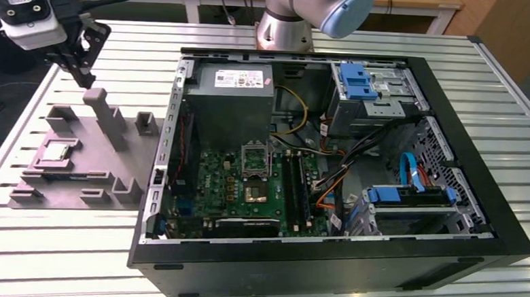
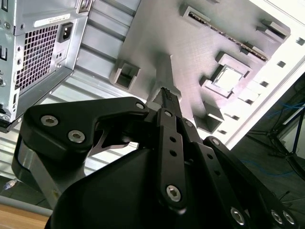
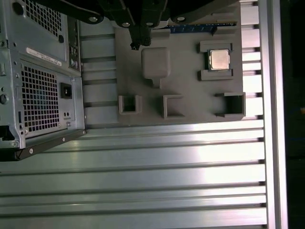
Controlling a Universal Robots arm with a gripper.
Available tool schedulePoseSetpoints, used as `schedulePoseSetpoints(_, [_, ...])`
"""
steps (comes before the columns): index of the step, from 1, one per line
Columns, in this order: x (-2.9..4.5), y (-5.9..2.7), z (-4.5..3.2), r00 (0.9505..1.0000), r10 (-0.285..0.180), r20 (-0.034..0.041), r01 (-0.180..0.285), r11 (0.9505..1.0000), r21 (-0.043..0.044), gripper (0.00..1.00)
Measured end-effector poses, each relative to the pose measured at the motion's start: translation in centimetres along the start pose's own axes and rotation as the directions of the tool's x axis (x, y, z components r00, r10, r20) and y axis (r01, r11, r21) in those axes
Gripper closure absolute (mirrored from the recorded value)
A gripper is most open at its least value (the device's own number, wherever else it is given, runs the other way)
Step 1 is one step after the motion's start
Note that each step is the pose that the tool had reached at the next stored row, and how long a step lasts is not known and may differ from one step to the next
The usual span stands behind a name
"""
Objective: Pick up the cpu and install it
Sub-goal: 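Reach for the cpu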
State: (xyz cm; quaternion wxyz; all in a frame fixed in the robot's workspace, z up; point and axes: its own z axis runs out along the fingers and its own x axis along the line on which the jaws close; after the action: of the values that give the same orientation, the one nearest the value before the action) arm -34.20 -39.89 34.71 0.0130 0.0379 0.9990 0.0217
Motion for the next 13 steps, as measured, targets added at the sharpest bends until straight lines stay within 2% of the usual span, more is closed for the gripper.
schedulePoseSetpoints(6, [0.54,-0.04,0.00,1.0000,0.000,0.0000,0.000,1.0000,0.0000,0.89])
schedulePoseSetpoints(13, [1.53,-0.12,-0.01,1.0000,0.000,0.0000,0.000,1.0000,0.0000,0.89])
